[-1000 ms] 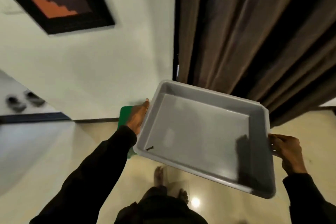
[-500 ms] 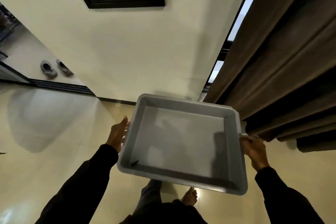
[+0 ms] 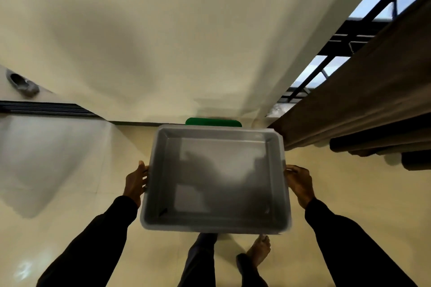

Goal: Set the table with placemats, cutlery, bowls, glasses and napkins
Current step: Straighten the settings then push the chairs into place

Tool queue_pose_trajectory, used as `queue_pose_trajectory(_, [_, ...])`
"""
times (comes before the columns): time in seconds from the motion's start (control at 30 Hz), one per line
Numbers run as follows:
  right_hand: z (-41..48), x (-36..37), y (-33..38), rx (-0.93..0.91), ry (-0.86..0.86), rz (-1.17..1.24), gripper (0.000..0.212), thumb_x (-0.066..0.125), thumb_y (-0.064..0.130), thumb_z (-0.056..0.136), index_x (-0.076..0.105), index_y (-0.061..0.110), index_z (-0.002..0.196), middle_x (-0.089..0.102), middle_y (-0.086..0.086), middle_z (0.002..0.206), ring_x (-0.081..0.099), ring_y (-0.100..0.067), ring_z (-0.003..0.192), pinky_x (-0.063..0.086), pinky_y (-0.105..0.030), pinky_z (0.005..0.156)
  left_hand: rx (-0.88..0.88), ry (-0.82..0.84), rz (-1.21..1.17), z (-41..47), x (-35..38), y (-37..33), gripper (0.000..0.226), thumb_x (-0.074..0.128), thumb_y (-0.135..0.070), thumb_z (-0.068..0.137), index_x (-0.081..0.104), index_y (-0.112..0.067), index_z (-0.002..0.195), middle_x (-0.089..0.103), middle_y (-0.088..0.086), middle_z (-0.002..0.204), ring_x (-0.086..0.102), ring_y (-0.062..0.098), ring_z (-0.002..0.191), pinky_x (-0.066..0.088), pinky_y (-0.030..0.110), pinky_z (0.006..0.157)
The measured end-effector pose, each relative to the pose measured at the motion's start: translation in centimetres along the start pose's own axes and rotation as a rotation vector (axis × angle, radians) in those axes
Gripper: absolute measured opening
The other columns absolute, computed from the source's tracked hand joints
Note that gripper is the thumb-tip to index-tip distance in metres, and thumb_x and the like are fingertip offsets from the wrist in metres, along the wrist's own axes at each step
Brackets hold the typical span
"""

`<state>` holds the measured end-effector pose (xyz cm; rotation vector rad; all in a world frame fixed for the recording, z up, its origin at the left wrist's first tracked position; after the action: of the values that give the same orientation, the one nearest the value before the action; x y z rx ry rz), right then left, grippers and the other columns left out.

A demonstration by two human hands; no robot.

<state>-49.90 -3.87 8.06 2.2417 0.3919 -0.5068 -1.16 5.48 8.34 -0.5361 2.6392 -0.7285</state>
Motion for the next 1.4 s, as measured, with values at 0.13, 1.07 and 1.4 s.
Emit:
queue_pose_trajectory(0.13, [4.2,2.7,0.1,0.019,-0.022,0.003,0.014,0.062,0.006,0.094,0.076,0.008,0.097,0.076,-0.010,0.090,0.070,-0.036,0.088,0.061,-0.049,0.082,0.012,0.003,0.016,5.2,1.0,-1.3,0.057,0.044,-0.057,0.103,0.066,-0.008,0.121,0.065,0.017,0.124,0.057,0.035,0.103,0.046,0.046,0.089])
queue_pose_trajectory(1.07, [17.8,8.6,-1.0,0.082,0.002,-0.026,0.039,0.051,-0.007,0.098,0.056,-0.004,0.136,0.060,-0.018,0.134,0.056,-0.038,0.123,0.043,-0.032,0.094,0.082,0.056,0.038,16.1,6.6,-4.1,0.058,0.028,-0.057,0.106,0.060,-0.011,0.124,0.066,0.007,0.115,0.062,0.028,0.105,0.049,0.040,0.088])
queue_pose_trajectory(1.4, [18.6,9.3,-0.2,0.095,0.003,-0.016,0.038,0.053,0.002,0.099,0.058,0.005,0.136,0.064,-0.016,0.130,0.061,-0.035,0.113,0.049,-0.037,0.092,0.080,0.033,0.050,17.4,6.9,-4.4,0.058,0.027,-0.056,0.107,0.061,-0.011,0.122,0.066,0.005,0.113,0.061,0.026,0.105,0.047,0.040,0.091])
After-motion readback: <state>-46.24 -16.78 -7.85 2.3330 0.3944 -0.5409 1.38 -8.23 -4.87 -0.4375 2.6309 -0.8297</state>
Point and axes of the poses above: each hand's wrist, its own z-axis towards the middle knuckle, its own x-axis out of the palm, y = z × x, the point moved 3 cm from there along z, towards the middle knuckle
